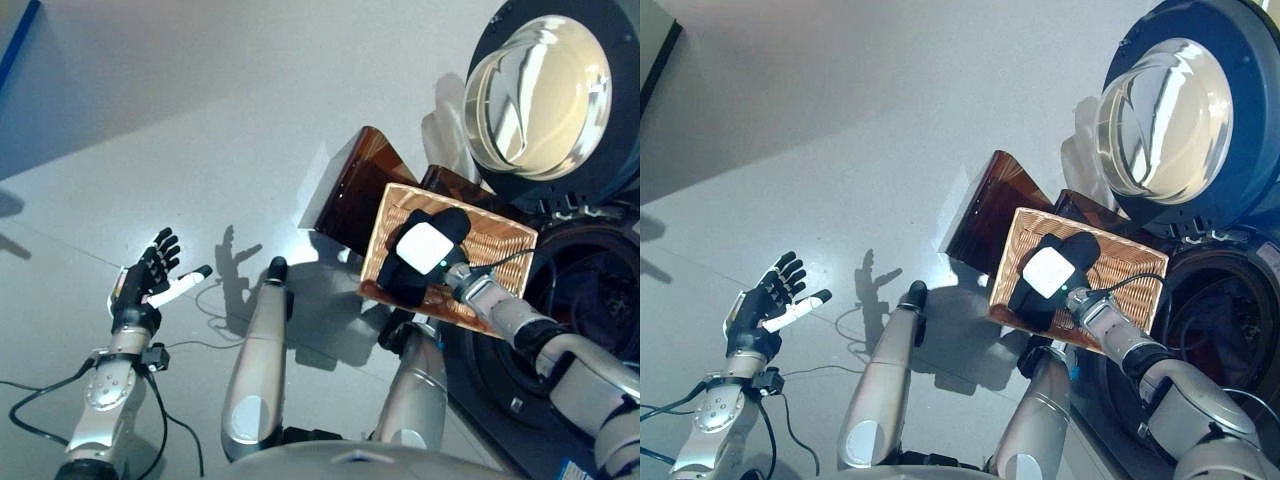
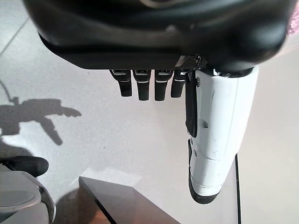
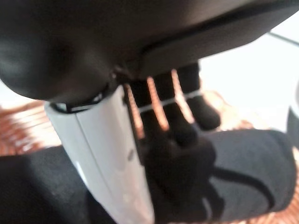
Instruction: Pick up the clothes and place them into the washing machine
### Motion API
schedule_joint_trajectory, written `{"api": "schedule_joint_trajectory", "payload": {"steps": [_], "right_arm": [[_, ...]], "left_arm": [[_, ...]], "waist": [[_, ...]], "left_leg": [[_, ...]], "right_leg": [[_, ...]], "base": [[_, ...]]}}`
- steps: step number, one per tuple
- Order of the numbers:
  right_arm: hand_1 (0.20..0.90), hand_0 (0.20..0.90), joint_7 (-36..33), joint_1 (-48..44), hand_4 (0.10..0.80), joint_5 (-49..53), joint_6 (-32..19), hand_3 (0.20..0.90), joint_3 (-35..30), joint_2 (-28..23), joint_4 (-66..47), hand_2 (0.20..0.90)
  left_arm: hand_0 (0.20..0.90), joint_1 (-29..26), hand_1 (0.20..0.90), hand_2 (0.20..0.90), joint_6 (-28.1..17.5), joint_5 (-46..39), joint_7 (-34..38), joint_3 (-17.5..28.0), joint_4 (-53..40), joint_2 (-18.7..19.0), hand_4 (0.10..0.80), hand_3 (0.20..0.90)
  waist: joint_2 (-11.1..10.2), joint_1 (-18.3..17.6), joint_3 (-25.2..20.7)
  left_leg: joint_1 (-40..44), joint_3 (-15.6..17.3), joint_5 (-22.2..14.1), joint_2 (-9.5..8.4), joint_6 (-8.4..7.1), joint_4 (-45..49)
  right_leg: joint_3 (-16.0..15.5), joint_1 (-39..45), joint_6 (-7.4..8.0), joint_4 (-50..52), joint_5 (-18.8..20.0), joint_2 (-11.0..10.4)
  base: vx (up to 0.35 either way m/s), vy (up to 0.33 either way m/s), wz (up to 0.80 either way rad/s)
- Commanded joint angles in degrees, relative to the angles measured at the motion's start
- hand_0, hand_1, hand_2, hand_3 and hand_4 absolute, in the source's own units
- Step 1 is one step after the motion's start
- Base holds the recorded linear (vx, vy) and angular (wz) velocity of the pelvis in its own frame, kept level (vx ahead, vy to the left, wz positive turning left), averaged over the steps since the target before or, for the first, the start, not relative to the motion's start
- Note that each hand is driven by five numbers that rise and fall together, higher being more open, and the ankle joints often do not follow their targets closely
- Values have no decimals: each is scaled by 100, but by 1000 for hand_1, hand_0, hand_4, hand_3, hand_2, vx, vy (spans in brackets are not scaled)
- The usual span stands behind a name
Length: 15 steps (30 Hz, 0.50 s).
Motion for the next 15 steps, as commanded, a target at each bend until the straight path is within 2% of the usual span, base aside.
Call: {"api": "schedule_joint_trajectory", "payload": {"steps": [1,15], "right_arm": [[900,900,-405,-122,800,159,212,900,-208,-260,-41,900],[900,900,-433,-260,800,175,141,900,-97,-83,-243,900]], "left_arm": [[900,284,900,900,-544,-109,59,361,-369,257,800,900],[900,352,900,900,-558,-51,140,385,-464,231,800,900]], "waist": [[-10,-85,-356],[-1,-38,-318]], "left_leg": [[-69,-254,479,235,-232,-631],[-190,-256,477,215,-225,-552]], "right_leg": [[381,-17,136,-176,476,-86],[391,-111,118,-78,420,-82]], "base": [[0,0,0],[0,0,0]]}}
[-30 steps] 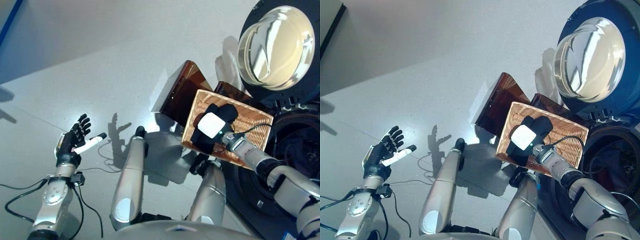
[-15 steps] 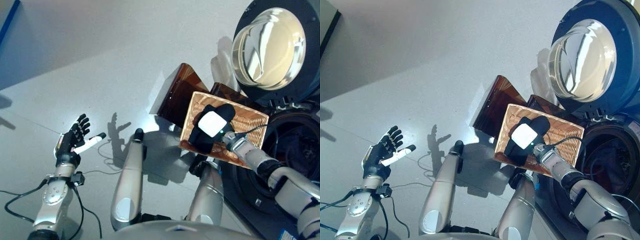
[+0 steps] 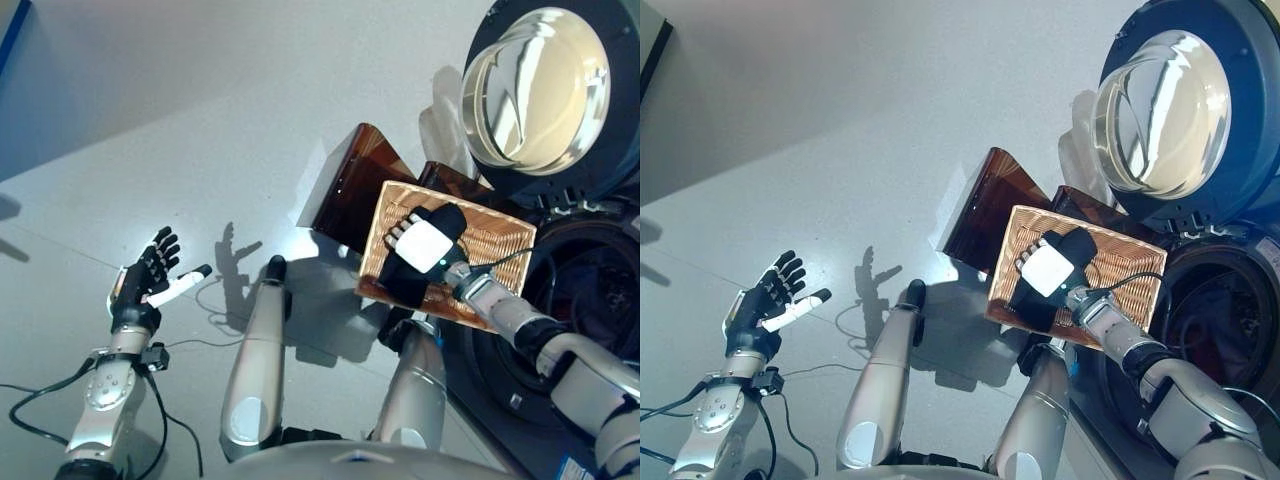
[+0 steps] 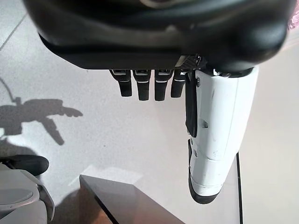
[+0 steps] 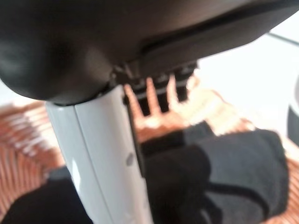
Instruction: Pick up the clothes and place them into the washing machine
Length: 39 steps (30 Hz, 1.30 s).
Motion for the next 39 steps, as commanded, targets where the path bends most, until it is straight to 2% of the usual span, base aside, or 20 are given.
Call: {"api": "schedule_joint_trajectory", "payload": {"steps": [1,7,15,16,18,19,20,21,26,27,28,29,39], "right_arm": [[900,900,-353,-239,800,171,144,900,-125,-84,-153,900],[900,900,-385,-300,800,205,169,900,-136,11,-110,900],[900,900,-252,-271,800,104,266,900,-122,84,319,900],[900,900,-234,-245,800,107,261,900,-120,62,379,900],[900,900,-222,-208,800,118,236,900,-150,40,385,900],[900,900,-220,-206,800,118,238,900,-156,37,380,900],[900,900,-222,-175,800,118,228,900,-178,21,365,900],[900,900,-227,-158,800,116,228,900,-189,15,373,900],[900,900,-228,-120,800,121,246,900,-230,56,490,900],[661,661,-216,-116,629,126,252,661,-236,81,526,661],[356,356,-209,-109,412,116,246,356,-234,72,510,356],[200,200,-201,-91,300,99,251,200,-242,61,487,200],[200,200,-257,-127,300,171,306,200,-328,81,503,200]], "left_arm": [[900,348,900,900,-548,-47,134,391,-441,234,800,900],[900,334,900,900,-560,-69,135,407,-514,252,800,900],[900,424,900,900,-537,-97,96,471,-618,261,800,900],[900,427,900,900,-529,-72,84,483,-643,295,800,900],[900,430,900,900,-526,-64,75,500,-663,321,800,900],[900,428,900,900,-529,-65,74,500,-665,324,800,900],[900,421,900,900,-541,-80,67,510,-686,326,800,900],[900,424,900,900,-550,-84,65,525,-718,334,800,900],[900,462,900,900,-545,-74,102,566,-725,328,800,900],[900,460,900,900,-542,-78,105,571,-703,308,800,900],[900,461,900,900,-547,-76,109,580,-710,306,800,900],[900,468,900,900,-550,-76,104,586,-713,300,800,900],[900,466,900,900,-560,-133,93,583,-771,301,800,900]], "waist": [[-1,21,-313],[10,51,-290],[124,69,-264],[134,66,-295],[149,68,-310],[159,77,-285],[168,78,-288],[169,69,-319],[206,86,-381],[210,87,-392],[210,84,-393],[209,83,-396],[186,81,-380]], "left_leg": [[-170,-277,487,203,-240,-515],[-293,-310,451,189,-238,-372],[-479,-367,406,169,-244,-120],[-493,-379,198,160,-257,19],[-553,-395,170,152,-256,110],[-606,-402,346,134,-245,66],[-649,-407,331,127,-247,112],[-642,-415,139,144,-258,208],[-780,-434,39,140,-264,408],[-793,-437,35,142,-265,420],[-804,-438,34,147,-265,423],[-809,-435,32,153,-266,427],[-868,-445,30,134,-263,433]], "right_leg": [[397,-92,112,-49,417,-85],[435,-242,77,118,342,-75],[524,-479,24,489,193,-80],[566,-503,45,661,-26,-84],[589,-573,39,769,-78,-88],[586,-626,5,711,85,-87],[594,-670,0,765,61,-92],[610,-660,27,883,-130,-94],[644,-838,15,1113,-251,-104],[649,-860,17,1138,-263,-104],[652,-875,19,1153,-269,-104],[650,-880,18,1163,-277,-109],[664,-953,40,1149,-236,-119]], "base": [[0,0,0],[0,0,0],[4,-10,1],[84,-41,1],[-11,-14,2],[-106,11,11],[-15,-15,12],[73,-44,11],[14,-12,4],[0,0,0],[0,0,0],[0,0,0],[2,-2,1]]}}
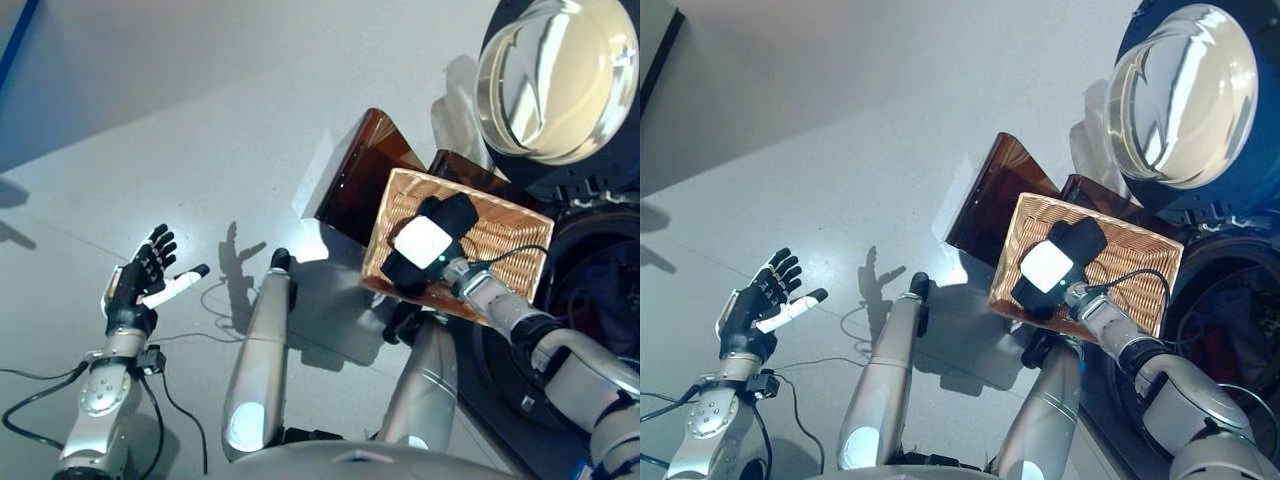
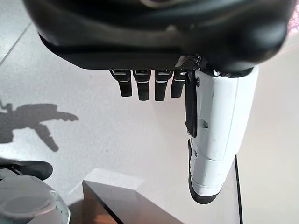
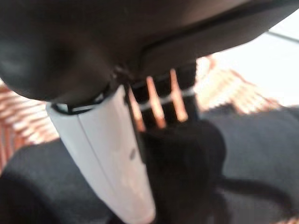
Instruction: Pick up the clothes and place them into the washing machine
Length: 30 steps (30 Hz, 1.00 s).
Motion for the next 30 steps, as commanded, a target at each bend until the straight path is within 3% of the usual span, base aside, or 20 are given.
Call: {"api": "schedule_joint_trajectory", "payload": {"steps": [1,3,4,5,8,9,14,15,16,17,30], "right_arm": [[200,200,-182,-55,300,163,316,200,-306,-10,167,200],[200,200,-204,-130,300,164,344,200,-301,16,119,200],[200,200,-206,-156,300,167,351,200,-316,11,87,200],[200,200,-210,-166,300,170,359,200,-321,14,67,200],[200,200,-240,-203,300,191,395,200,-369,15,52,200],[200,200,-243,-209,300,192,400,200,-380,25,51,200],[200,200,-173,-56,300,189,300,200,-378,-14,-70,200],[200,200,-174,-51,300,189,301,200,-384,-15,-73,200],[200,200,-165,6,300,223,276,200,-416,-22,-77,200],[200,200,-159,68,300,270,251,200,-462,-35,-86,200],[200,200,-358,522,300,1125,-21,200,-1163,-121,-628,200]], "left_arm": [[900,234,900,900,-524,-123,102,397,-430,277,800,900],[900,227,900,900,-529,-129,111,394,-435,287,800,900],[900,228,900,900,-527,-128,112,396,-462,289,800,900],[900,231,900,900,-526,-134,121,406,-469,281,800,900],[900,226,900,900,-546,-136,136,425,-421,258,800,900],[900,209,900,900,-557,-124,149,432,-429,268,800,900],[900,170,900,900,-534,-82,180,432,-275,202,800,900],[900,170,900,900,-537,-82,180,431,-278,206,800,900],[900,176,900,900,-527,-76,175,432,-261,193,800,900],[900,169,900,900,-523,-80,166,435,-229,177,800,900],[900,41,900,900,-491,54,213,351,225,56,800,900]], "waist": [[97,19,-304],[96,17,-302],[110,19,-277],[104,12,-303],[112,7,-314],[124,9,-287],[47,-43,-330],[58,-33,-301],[35,-48,-333],[28,-54,-308],[-184,-215,-389]], "left_leg": [[-147,-239,172,216,-125,-278],[-149,-221,169,215,-113,-285],[-180,-221,385,196,-95,-385],[-126,-207,174,212,-105,-314],[-139,-200,186,200,-93,-308],[-192,-197,371,187,-81,-359],[-24,-165,217,245,-102,-440],[-58,-169,408,230,-89,-510],[35,-155,234,253,-101,-518],[29,-151,447,249,-86,-639],[991,105,829,356,-125,-1869]], "right_leg": [[430,-47,158,-50,245,-28],[439,-51,155,-57,250,-18],[438,-97,114,-162,454,-7],[446,-55,148,-73,262,-14],[460,-91,149,-72,291,-18],[454,-139,116,-140,467,-19],[412,47,156,-207,352,-34],[406,12,122,-289,530,-28],[399,92,158,-259,377,-30],[378,99,129,-396,585,-16],[60,1208,326,-1923,1222,81]], "base": [[0,0,0],[-47,11,0],[0,0,0],[-1,12,-5],[4,8,-1],[-96,44,2],[37,2,-1],[0,0,0],[-87,21,1],[0,0,0],[19,8,-8]]}}
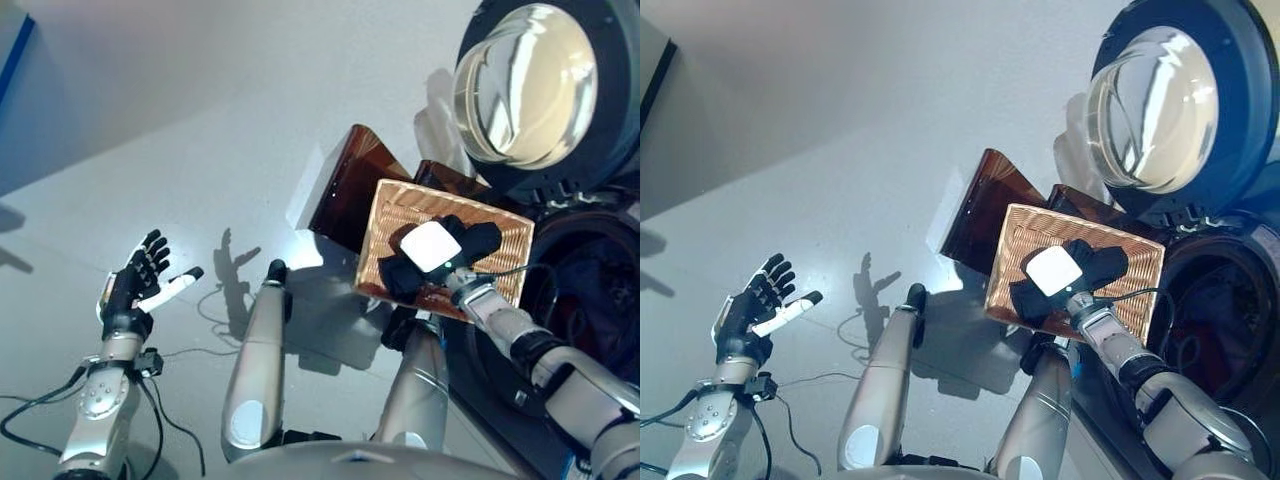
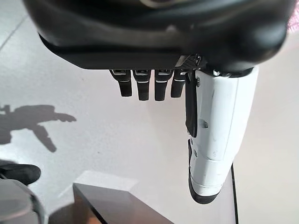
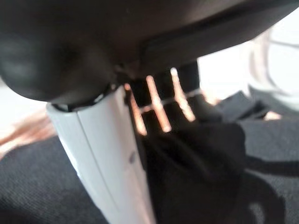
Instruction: Pick up the clothes and place them into the washing machine
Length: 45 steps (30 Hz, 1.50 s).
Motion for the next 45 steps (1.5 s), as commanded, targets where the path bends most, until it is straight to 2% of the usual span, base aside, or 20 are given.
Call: {"api": "schedule_joint_trajectory", "payload": {"steps": [1,5,10,14,18,25,30,34,39,45], "right_arm": [[200,200,-341,-87,300,357,24,200,-410,-208,-129,200],[200,200,-331,64,300,686,-8,200,-668,-16,75,200],[200,200,-348,349,300,1593,-164,200,-1213,714,442,200],[200,200,-377,443,300,2120,-271,200,-1502,1060,551,200],[200,200,-409,586,300,3000,-563,200,-2000,1398,220,200],[200,200,-439,797,300,3995,-945,200,-2647,1570,-262,200],[200,200,-352,1086,300,5269,-1492,200,-3276,1864,-957,200],[200,200,-28,1262,300,6591,-1916,200,-3693,2120,-1146,200],[200,200,755,1442,300,8796,-2451,200,-4268,2469,-976,200],[200,200,1361,1348,300,10840,-2838,200,-5047,2701,-551,200]], "left_arm": [[900,48,900,900,-494,45,115,317,52,166,800,900],[900,-3,900,900,-493,89,132,279,277,80,800,900],[900,-30,900,900,-463,158,181,218,398,-87,800,900],[900,-39,900,900,-461,177,213,197,445,-161,800,900],[900,-38,900,900,-461,255,314,232,481,-266,800,900],[900,-43,900,900,-447,345,415,271,536,-390,800,900],[900,-54,900,900,-411,410,465,229,597,-500,800,900],[900,-38,900,900,-344,401,464,179,645,-595,800,900],[900,11,900,900,-252,279,407,167,671,-684,800,900],[900,66,900,900,-185,105,254,116,710,-756,800,900]], "waist": [[-123,-8,-309],[-167,-45,-326],[-175,-114,-280],[-166,-160,-262],[-144,-249,-250],[-43,-354,-293],[68,-457,-365],[111,-521,-450],[171,-573,-530],[273,-581,-571]], "left_leg": [[271,-152,626,225,-268,-1059],[582,-94,751,202,-261,-1414],[1046,-18,837,196,-238,-1724],[1317,60,870,202,-231,-1894],[1635,181,886,223,-235,-2006],[1798,268,855,196,-230,-1988],[1832,346,837,185,-240,-1976],[1822,373,803,207,-263,-1938],[1785,382,808,198,-272,-1919],[1710,370,794,214,-299,-1872]], "right_leg": [[138,444,214,-746,705,-104],[69,799,252,-1212,914,-90],[-13,1318,269,-1781,1144,-73],[-12,1582,284,-2060,1256,-65],[32,1841,302,-2321,1367,-49],[93,1970,314,-2453,1460,-97],[169,1961,325,-2503,1491,-131],[182,1973,329,-2523,1485,-157],[208,1939,322,-2530,1499,-176],[245,1857,305,-2473,1459,-170]], "base": [[37,5,-2],[43,3,-5],[48,10,-4],[40,20,-13],[34,24,-18],[27,17,-12],[6,25,-11],[5,3,-2],[0,0,0],[0,0,0]]}}
